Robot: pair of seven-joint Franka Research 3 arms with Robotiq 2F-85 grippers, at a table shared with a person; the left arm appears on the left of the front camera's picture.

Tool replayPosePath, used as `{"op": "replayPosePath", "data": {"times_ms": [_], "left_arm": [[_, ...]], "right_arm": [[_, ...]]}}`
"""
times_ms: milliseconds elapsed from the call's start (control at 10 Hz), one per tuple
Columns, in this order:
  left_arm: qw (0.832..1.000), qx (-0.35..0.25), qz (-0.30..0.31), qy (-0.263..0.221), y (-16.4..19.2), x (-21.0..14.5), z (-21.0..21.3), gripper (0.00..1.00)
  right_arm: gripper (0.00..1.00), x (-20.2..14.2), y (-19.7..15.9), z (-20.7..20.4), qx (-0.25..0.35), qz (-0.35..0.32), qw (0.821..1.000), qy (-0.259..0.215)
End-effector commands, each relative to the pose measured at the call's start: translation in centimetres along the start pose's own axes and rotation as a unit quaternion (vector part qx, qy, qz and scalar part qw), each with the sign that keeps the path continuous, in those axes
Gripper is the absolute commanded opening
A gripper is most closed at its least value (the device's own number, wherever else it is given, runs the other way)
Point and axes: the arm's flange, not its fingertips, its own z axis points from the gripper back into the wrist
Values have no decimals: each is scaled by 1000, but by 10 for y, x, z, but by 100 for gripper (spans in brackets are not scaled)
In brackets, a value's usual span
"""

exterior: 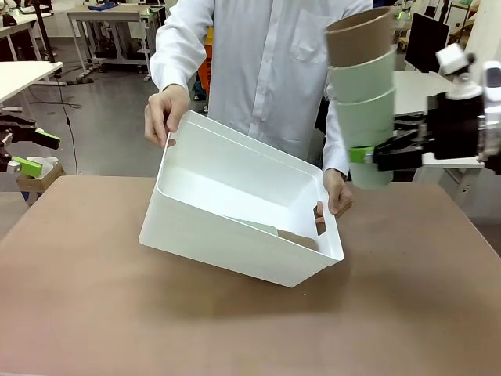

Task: Stack the cups and store them in the basket.
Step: Place the stack of Reusable plastic cups into the Pantry Basket.

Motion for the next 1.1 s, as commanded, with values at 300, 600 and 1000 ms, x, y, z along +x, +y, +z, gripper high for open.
{"op": "replayPosePath", "data": {"times_ms": [300, 600, 1000], "left_arm": [[1000, -1, 6, 4, 1, 2, 3, 100], [1000, -1, 6, 4, 1, 2, 3, 100], [1000, -1, 6, 4, 1, 2, 3, 100]], "right_arm": [[85, 35, -15, -102, -53, -6, 987, 151], [85, 35, -26, -153, -66, -8, 975, 213], [85, 11, -4, -176, -50, 6, 966, 254]]}}
